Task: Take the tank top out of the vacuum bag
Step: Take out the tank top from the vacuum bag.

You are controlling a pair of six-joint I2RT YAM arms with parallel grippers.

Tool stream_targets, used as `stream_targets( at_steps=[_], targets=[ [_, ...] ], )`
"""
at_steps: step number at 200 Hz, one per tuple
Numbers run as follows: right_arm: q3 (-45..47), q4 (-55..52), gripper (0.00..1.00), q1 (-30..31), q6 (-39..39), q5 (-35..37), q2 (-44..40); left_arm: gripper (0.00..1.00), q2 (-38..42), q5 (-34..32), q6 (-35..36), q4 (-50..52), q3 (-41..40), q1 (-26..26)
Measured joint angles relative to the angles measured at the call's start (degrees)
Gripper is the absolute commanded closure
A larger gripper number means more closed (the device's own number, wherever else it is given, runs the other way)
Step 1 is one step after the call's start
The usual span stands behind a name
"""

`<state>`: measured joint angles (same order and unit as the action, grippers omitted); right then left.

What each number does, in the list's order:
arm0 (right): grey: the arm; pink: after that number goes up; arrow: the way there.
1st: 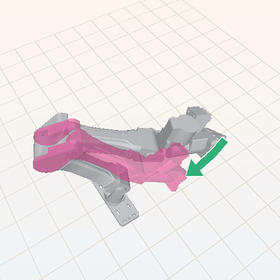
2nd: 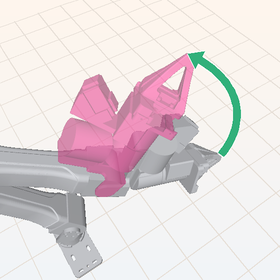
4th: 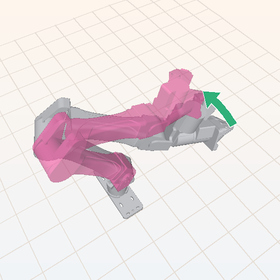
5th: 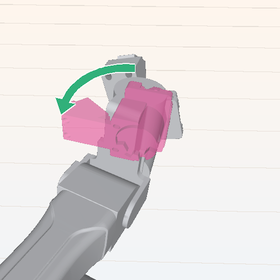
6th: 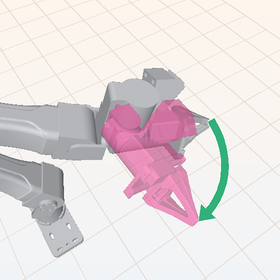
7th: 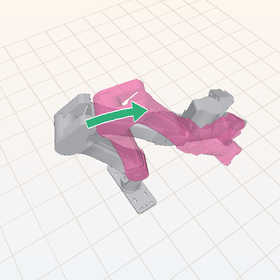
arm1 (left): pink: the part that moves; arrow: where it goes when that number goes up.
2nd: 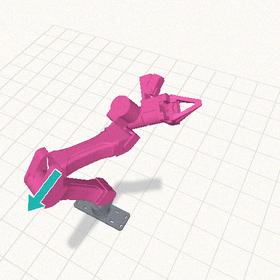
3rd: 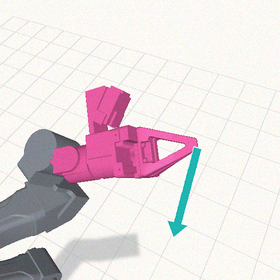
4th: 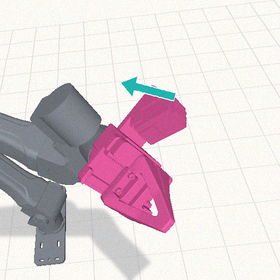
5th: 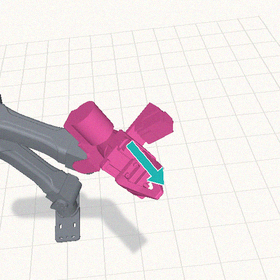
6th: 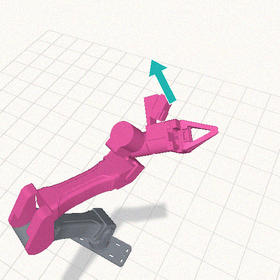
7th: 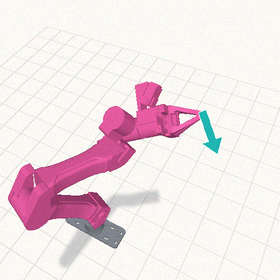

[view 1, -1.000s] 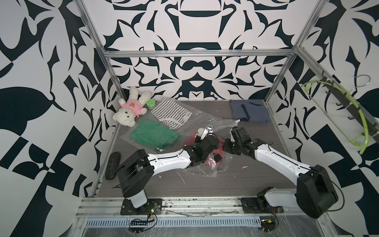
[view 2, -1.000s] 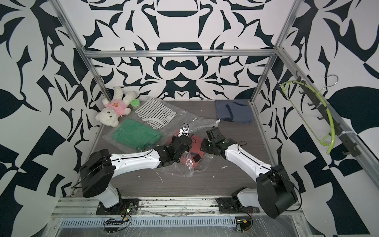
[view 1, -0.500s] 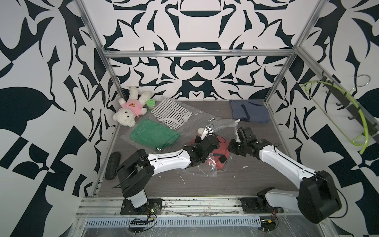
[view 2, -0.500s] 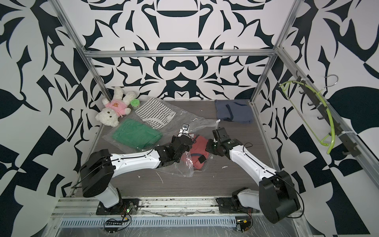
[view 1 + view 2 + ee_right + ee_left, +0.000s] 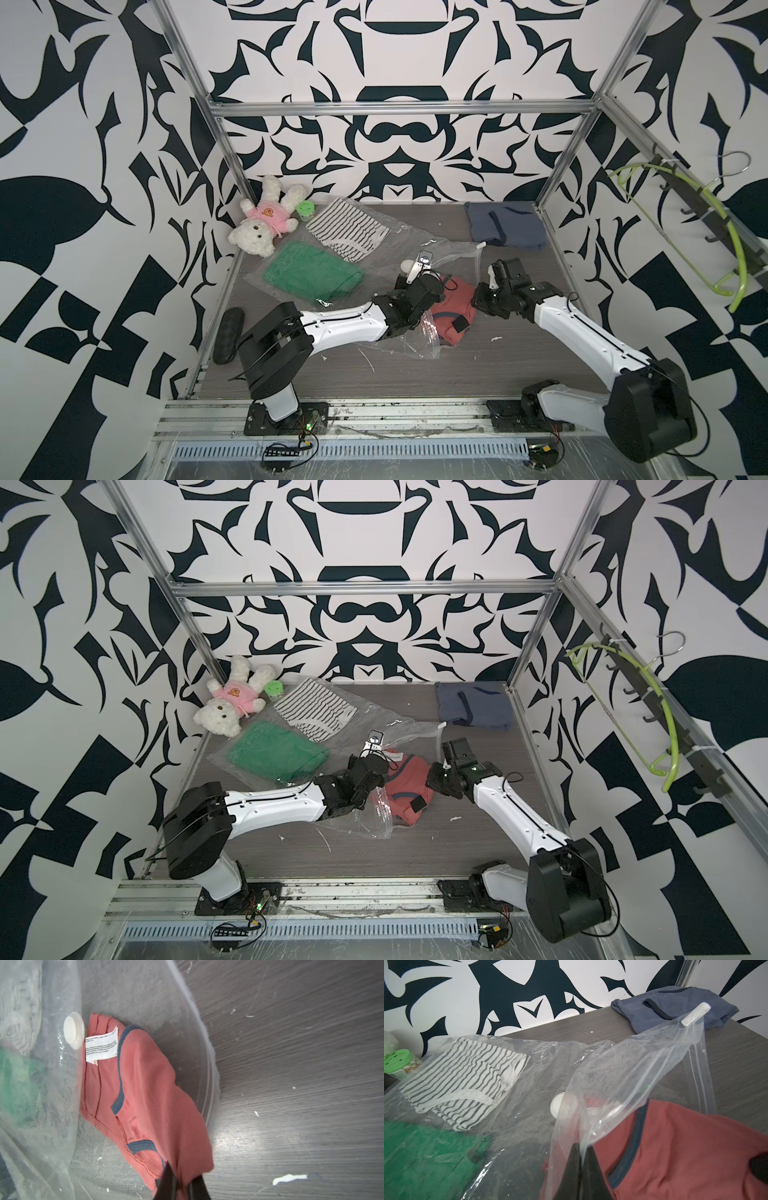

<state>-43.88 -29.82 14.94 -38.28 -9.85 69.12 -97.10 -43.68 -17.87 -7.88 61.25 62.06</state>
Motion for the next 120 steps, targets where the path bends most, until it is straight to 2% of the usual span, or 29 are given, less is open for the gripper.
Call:
stream_targets(
  at_steps=[120],
  targets=[
    [-2.32, -8.39, 1.00, -7.69, 2.32, -3.19, -1.44, 1.00, -0.48, -0.07, -0.13, 0.00, 0.04, 0.00]
  ],
)
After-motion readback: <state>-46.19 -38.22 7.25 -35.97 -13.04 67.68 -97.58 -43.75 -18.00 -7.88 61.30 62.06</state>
